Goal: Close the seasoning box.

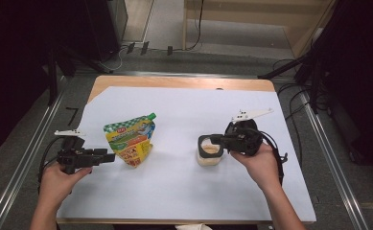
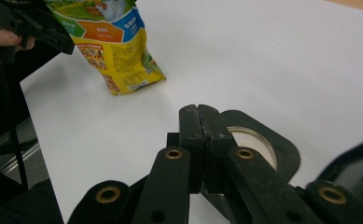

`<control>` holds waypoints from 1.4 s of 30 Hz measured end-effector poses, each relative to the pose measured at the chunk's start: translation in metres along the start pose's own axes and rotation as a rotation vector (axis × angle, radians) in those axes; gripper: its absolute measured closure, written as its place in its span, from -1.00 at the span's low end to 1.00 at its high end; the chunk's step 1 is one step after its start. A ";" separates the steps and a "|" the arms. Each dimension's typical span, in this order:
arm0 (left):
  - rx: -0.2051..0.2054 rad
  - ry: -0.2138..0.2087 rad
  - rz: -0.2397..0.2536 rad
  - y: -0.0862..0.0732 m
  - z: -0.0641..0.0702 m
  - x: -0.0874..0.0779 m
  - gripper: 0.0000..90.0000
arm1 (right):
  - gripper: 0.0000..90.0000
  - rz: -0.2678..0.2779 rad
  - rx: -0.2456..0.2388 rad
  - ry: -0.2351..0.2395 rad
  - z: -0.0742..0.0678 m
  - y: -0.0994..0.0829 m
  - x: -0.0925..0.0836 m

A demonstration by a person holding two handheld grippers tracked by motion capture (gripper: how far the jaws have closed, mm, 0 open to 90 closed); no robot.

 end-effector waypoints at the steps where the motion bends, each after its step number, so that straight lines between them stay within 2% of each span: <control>1: 0.002 -0.001 0.000 0.000 0.000 0.000 0.01 | 1.00 0.003 0.000 -0.004 0.002 0.001 -0.002; 12: 0.008 -0.002 0.003 0.001 0.002 0.002 0.00 | 1.00 0.046 0.018 -0.047 0.017 0.009 -0.035; 19: 0.009 0.002 0.002 0.001 0.001 0.001 0.00 | 1.00 0.074 0.055 -0.092 0.034 0.007 -0.052; 25: 0.010 -0.001 -0.002 0.001 0.002 0.002 -0.01 | 1.00 0.066 0.080 -0.123 0.048 -0.001 -0.052; 27: 0.010 0.001 0.000 0.001 0.002 0.002 -0.01 | 1.00 0.058 0.092 -0.117 0.050 -0.004 -0.049; 36: 0.014 -0.002 -0.005 0.001 0.003 0.003 -0.02 | 1.00 0.043 0.103 -0.116 0.052 -0.009 -0.042; 42: 0.019 0.000 -0.006 0.001 0.003 0.004 -0.02 | 1.00 0.027 0.094 -0.105 0.047 -0.011 -0.034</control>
Point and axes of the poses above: each handheld gripper's, and its own axes: x roughly forward along the jaws, y roughly out of its top, z roughly to its right, the point moved 9 cm from there along x, roughly forward along the jaws, and after that the axes turned 3 degrees about y, right-handed, at the moved point
